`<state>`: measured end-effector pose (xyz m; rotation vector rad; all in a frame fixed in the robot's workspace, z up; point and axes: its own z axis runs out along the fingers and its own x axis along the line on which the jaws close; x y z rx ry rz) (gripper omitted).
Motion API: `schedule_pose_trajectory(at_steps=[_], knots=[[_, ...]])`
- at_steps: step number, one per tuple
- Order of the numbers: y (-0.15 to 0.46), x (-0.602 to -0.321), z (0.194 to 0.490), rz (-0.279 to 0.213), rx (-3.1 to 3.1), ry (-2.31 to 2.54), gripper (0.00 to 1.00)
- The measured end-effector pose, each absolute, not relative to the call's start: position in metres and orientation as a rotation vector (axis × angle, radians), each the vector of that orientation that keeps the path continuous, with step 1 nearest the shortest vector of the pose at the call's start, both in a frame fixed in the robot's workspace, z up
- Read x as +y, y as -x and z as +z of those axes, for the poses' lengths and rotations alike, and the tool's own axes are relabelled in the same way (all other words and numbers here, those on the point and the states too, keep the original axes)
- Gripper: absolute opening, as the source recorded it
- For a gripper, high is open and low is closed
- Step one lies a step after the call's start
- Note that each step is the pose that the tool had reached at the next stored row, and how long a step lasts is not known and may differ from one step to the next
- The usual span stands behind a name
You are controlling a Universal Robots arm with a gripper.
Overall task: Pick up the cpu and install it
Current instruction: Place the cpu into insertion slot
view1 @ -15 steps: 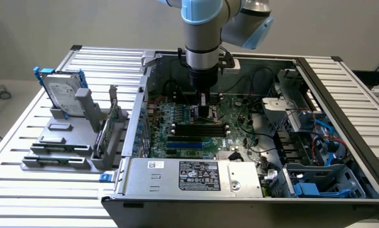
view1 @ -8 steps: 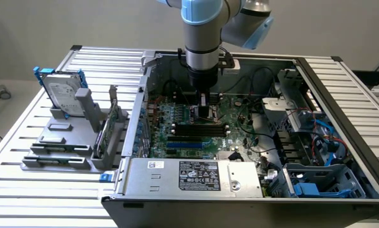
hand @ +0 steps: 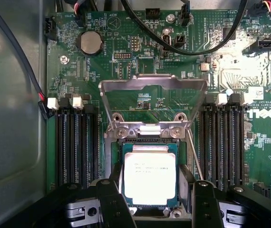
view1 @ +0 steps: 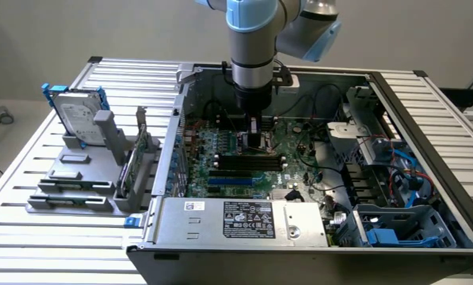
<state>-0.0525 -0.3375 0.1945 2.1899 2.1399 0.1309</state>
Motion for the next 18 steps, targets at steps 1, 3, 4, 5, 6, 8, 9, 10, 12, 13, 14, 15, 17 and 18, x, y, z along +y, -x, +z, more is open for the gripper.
schedule_pose_trajectory(at_steps=[1, 3, 4, 5, 6, 8, 9, 10, 12, 13, 14, 15, 17, 18], knots=[[0.0525, -0.3375, 0.1943, 0.131, 2.140, -2.189, 0.55], [0.0526, -0.3375, 0.1939, 0.130, 2.141, -2.188, 0.55], [0.0526, -0.3375, 0.1938, 0.130, 2.142, -2.188, 0.55], [0.0526, -0.3375, 0.1937, 0.130, 2.143, -2.187, 0.55], [0.0526, -0.3375, 0.1936, 0.130, 2.143, -2.186, 0.55], [0.0526, -0.3375, 0.1934, 0.131, 2.145, -2.185, 0.55], [0.0525, -0.3374, 0.1934, 0.131, 2.145, -2.185, 0.55], [0.0525, -0.3374, 0.1933, 0.130, 2.146, -2.184, 0.55], [0.0526, -0.3374, 0.1932, 0.131, 2.147, -2.183, 0.55], [0.0526, -0.3374, 0.1932, 0.131, 2.147, -2.183, 0.55], [0.0526, -0.3373, 0.1931, 0.131, 2.148, -2.182, 0.55], [0.0525, -0.3373, 0.1931, 0.131, 2.148, -2.182, 0.55], [0.0525, -0.3372, 0.1930, 0.131, 2.149, -2.181, 0.55], [0.0525, -0.3372, 0.1930, 0.131, 2.149, -2.181, 0.55]])
